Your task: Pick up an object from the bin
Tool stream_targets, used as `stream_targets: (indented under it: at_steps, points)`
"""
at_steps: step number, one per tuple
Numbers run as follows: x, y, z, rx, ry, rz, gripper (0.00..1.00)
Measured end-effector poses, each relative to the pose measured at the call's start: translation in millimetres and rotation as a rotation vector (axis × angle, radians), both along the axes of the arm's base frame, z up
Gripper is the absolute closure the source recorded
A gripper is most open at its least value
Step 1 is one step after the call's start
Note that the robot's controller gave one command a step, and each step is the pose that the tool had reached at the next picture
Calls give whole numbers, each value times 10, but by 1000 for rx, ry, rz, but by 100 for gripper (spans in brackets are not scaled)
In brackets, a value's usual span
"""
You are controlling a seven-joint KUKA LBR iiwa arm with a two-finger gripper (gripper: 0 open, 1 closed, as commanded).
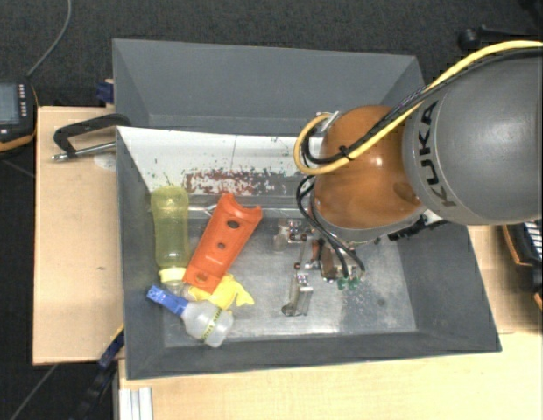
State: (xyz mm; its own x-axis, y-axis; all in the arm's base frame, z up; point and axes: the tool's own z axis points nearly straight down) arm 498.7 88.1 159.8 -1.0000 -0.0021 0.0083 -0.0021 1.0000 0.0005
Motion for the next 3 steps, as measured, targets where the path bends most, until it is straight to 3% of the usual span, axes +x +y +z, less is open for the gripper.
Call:
stream_targets:
  at_steps: [1, 2, 3]
  points:
    - [12, -5, 43, 1, -7, -1, 0]
    - [318, 380, -473, 3, -15, 26, 0]
    - [285, 926, -760, 1, -7, 41, 0]
